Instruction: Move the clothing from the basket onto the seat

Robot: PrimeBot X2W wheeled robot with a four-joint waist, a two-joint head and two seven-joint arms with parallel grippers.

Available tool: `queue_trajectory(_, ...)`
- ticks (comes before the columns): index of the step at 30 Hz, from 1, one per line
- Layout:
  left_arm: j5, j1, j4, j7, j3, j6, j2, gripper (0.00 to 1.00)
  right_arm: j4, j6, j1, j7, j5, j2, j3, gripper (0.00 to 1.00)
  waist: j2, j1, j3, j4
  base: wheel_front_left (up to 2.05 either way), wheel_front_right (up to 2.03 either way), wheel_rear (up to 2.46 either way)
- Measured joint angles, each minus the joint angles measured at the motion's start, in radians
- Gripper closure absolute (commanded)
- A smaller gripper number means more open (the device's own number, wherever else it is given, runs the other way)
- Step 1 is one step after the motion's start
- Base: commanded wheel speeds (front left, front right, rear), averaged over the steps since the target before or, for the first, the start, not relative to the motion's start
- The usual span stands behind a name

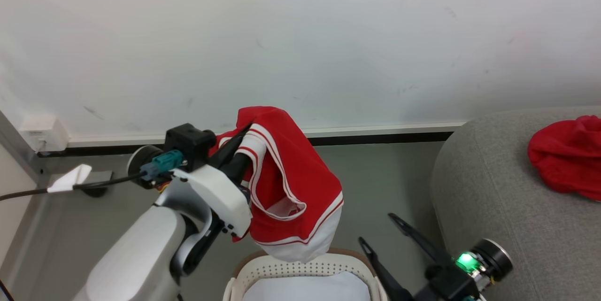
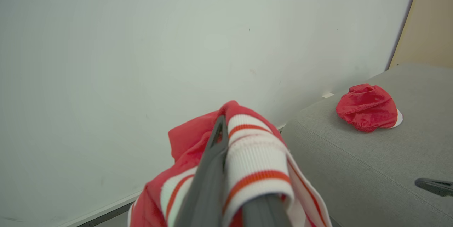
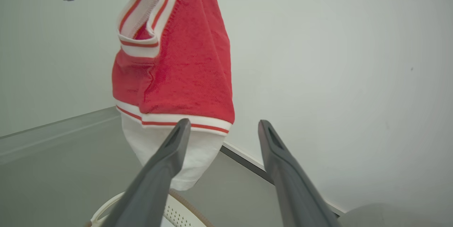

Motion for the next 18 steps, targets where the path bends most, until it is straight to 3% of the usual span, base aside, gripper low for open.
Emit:
queue_trajectory(10, 0.001, -0.045, 0.031, 0.001, -0.037, -0.011, -0.049, 1.00, 0.146, 0.000, -0.177, 0.000, 0.049, 0.059, 0.194, 0.00, 0.0000, 0.0001, 0.003, 0.040, 0.00, 0.00, 0.00)
queue_trajectory(18, 0.011, -0.087, 0.060, 0.008, -0.069, -0.015, -0.098, 1.00, 0.249, 0.000, -0.228, 0.000, 0.000, 0.098, 0.152, 0.00, 0.0000, 0.0001, 0.009, 0.081, 0.00, 0.00, 0.00)
